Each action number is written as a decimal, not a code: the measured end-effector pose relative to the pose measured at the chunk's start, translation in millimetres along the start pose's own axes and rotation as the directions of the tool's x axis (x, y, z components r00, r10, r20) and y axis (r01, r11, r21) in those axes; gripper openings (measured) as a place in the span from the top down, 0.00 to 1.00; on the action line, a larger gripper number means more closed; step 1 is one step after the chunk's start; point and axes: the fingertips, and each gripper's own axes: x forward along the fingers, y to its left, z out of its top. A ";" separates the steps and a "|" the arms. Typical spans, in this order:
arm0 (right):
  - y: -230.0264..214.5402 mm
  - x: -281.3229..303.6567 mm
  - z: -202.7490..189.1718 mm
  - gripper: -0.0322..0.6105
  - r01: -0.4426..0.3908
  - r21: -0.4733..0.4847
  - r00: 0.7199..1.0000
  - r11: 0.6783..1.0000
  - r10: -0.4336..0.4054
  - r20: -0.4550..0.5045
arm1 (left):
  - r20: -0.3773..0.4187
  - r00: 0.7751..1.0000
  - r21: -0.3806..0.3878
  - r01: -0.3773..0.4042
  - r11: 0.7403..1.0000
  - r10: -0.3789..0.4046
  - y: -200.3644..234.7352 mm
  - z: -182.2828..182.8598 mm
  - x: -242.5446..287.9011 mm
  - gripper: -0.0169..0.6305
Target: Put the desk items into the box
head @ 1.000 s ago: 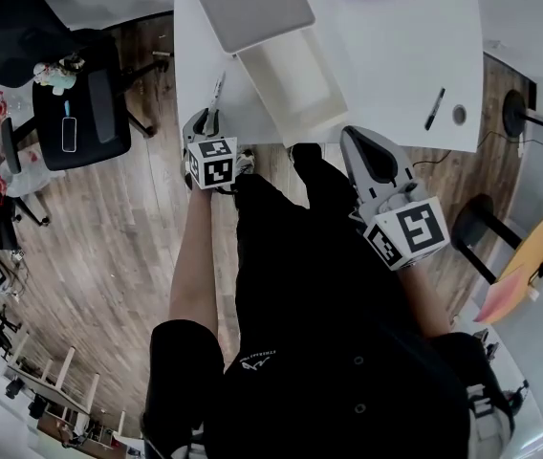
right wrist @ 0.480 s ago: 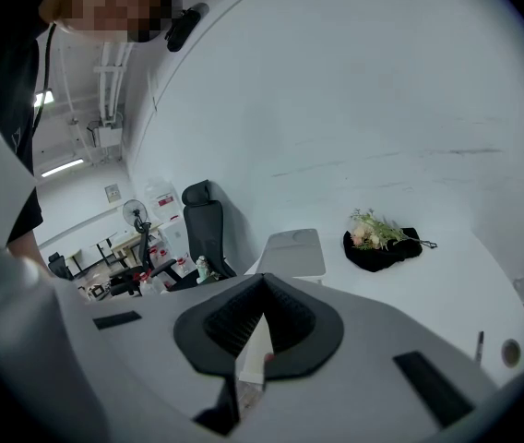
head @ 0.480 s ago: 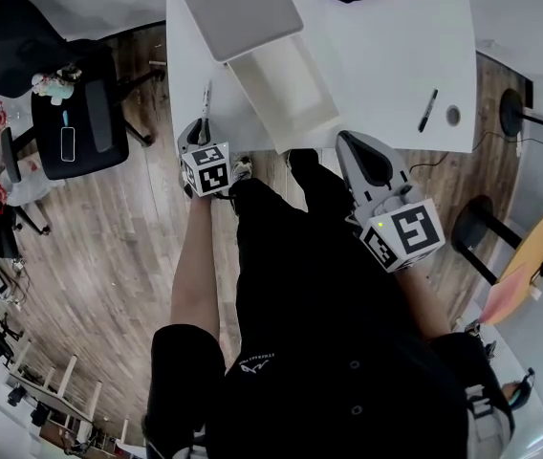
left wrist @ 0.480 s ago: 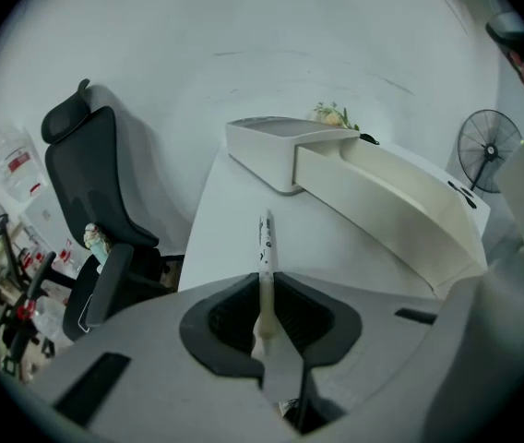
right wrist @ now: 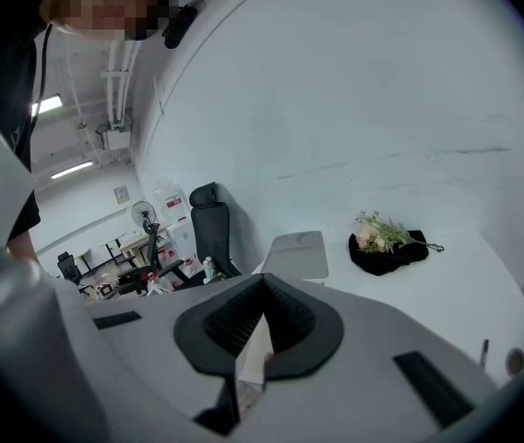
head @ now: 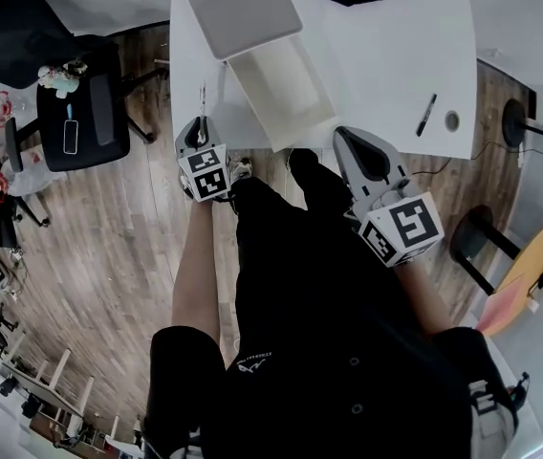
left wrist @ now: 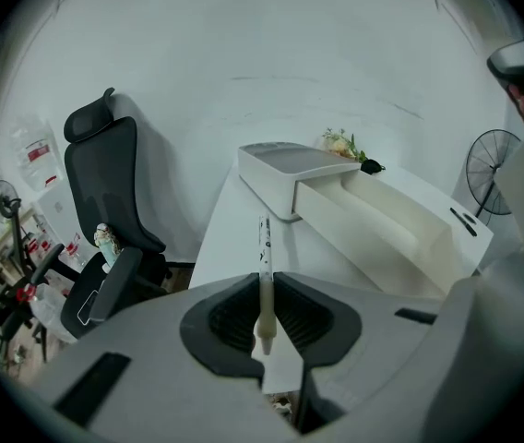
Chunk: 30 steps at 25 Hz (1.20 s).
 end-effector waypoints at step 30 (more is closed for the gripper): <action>-16.0 0.7 47.9 0.95 -0.218 -0.089 0.971 0.972 0.225 0.080 | 0.381 0.918 -0.143 -0.057 0.988 0.108 -55.3 132.8 -167.5 0.89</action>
